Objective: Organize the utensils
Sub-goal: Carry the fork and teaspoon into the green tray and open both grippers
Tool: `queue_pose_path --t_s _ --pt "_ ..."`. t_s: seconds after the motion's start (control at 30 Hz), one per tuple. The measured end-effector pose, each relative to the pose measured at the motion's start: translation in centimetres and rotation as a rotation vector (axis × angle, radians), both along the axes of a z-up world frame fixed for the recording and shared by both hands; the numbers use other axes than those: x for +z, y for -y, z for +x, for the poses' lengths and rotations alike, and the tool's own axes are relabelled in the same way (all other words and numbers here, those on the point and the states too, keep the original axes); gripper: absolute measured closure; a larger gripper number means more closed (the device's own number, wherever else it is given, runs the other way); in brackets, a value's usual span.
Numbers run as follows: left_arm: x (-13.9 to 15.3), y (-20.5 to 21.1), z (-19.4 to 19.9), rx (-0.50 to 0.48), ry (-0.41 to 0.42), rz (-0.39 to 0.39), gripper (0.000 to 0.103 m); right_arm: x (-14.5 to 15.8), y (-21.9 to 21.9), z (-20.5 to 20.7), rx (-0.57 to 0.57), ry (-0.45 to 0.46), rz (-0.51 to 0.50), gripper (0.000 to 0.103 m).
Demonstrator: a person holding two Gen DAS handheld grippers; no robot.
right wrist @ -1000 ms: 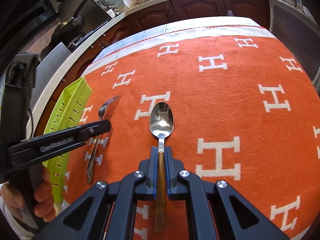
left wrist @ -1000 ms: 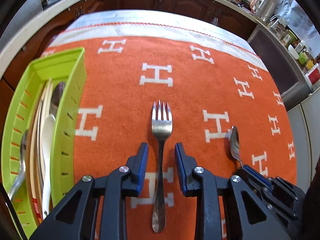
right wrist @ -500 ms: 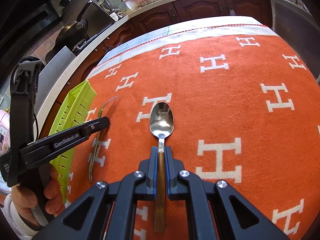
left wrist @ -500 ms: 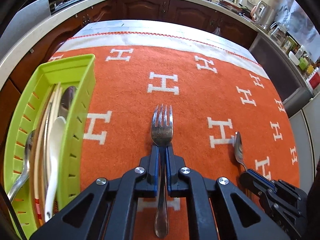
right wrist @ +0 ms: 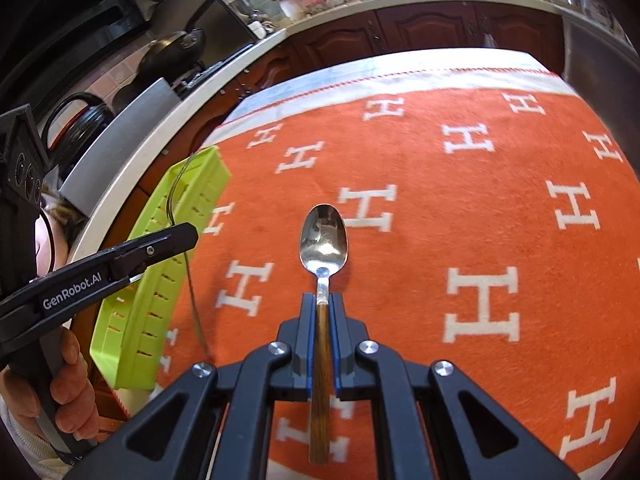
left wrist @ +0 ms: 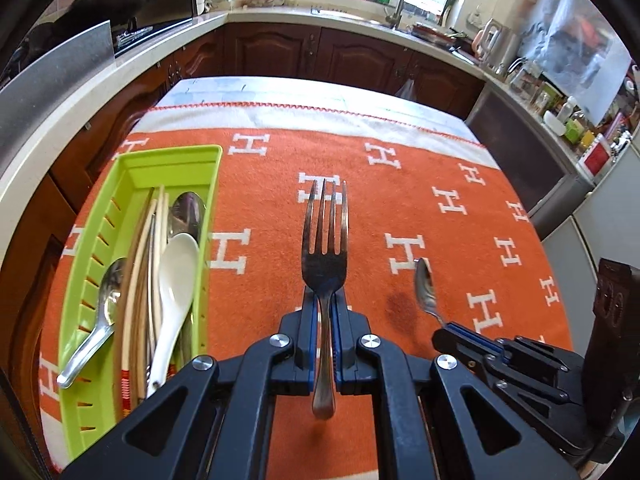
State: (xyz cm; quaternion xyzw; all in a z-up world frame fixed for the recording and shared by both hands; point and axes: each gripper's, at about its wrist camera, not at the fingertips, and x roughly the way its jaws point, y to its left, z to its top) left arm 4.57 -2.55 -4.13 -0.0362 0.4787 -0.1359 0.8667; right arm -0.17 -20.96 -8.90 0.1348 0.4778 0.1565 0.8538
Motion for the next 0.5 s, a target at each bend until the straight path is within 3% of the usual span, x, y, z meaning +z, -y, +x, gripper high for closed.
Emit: queue_pose_path --t_s 0.5 --pt "4.7 -5.3 -4.5 0.035 0.111 -0.047 0.100 3.8 -4.7 -1.3 0.100 0.094 -0.045 0.097"
